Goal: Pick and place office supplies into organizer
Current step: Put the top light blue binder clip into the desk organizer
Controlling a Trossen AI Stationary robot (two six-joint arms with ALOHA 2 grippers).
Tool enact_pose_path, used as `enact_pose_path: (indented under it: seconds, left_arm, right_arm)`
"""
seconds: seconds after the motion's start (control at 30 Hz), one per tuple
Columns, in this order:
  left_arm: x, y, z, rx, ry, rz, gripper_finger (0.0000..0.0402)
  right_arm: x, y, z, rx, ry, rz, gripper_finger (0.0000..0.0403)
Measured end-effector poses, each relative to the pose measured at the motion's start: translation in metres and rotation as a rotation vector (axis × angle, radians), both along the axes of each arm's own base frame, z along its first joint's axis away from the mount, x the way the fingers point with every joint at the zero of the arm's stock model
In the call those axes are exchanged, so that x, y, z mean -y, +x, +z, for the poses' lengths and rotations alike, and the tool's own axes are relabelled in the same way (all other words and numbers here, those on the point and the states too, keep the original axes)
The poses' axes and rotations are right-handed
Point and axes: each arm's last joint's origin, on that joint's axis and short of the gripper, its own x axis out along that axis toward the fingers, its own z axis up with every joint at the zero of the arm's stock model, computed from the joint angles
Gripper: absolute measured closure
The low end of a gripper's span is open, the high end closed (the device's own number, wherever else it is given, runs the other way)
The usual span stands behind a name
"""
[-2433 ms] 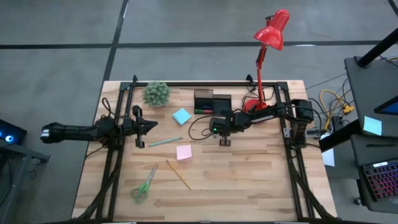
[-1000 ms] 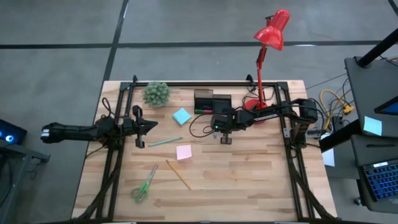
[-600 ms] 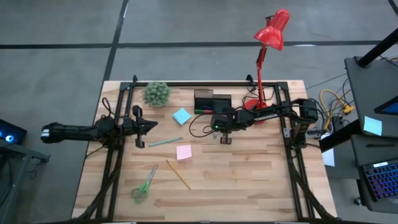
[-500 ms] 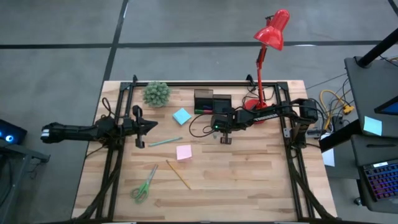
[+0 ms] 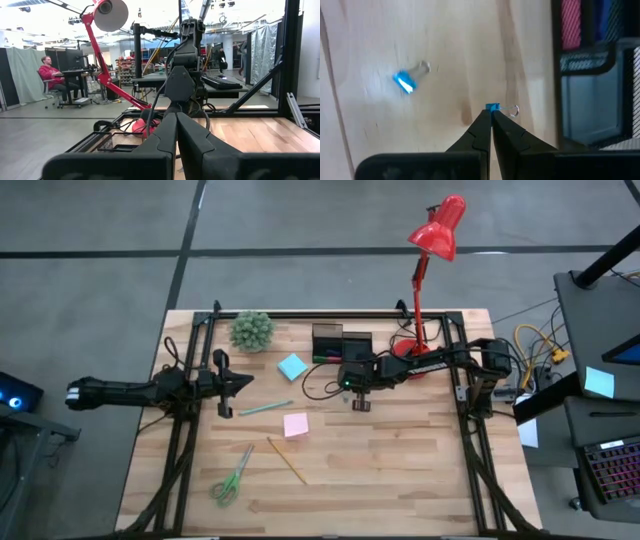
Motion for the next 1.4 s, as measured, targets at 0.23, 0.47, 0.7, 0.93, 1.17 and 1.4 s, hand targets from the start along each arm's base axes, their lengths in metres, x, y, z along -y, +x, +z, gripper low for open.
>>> enact_pose_path:
  seconds: [0.23,0.47,0.7,0.93,1.17,1.4]
  left_arm:
    - [0.0,0.0,0.0,0.0,0.0,0.0,0.0402]
    - [0.0,0.0,0.0,0.0,0.0,0.0,0.0402]
    - [0.0,0.0,0.0,0.0,0.0,0.0,0.0402]
    - [0.0,0.0,0.0,0.0,0.0,0.0,0.0402]
    - [0.0,0.0,0.0,0.0,0.0,0.0,0.0402]
    - [0.0,0.0,0.0,0.0,0.0,0.0,0.0402]
  right_arm:
    - [0.001,0.012,0.016,0.054,-0.014,0.023,0.0394]
    - [0.002,0.024,0.034,0.109,-0.034,0.055,0.0394]
    - [0.003,0.032,0.048,0.148,-0.054,0.093,0.0394]
    - [0.004,0.039,0.055,0.209,-0.074,0.118,0.0394]
    - [0.004,0.041,0.057,0.23,-0.08,0.132,0.0394]
    - [0.004,0.042,0.058,0.239,-0.085,0.138,0.0394]
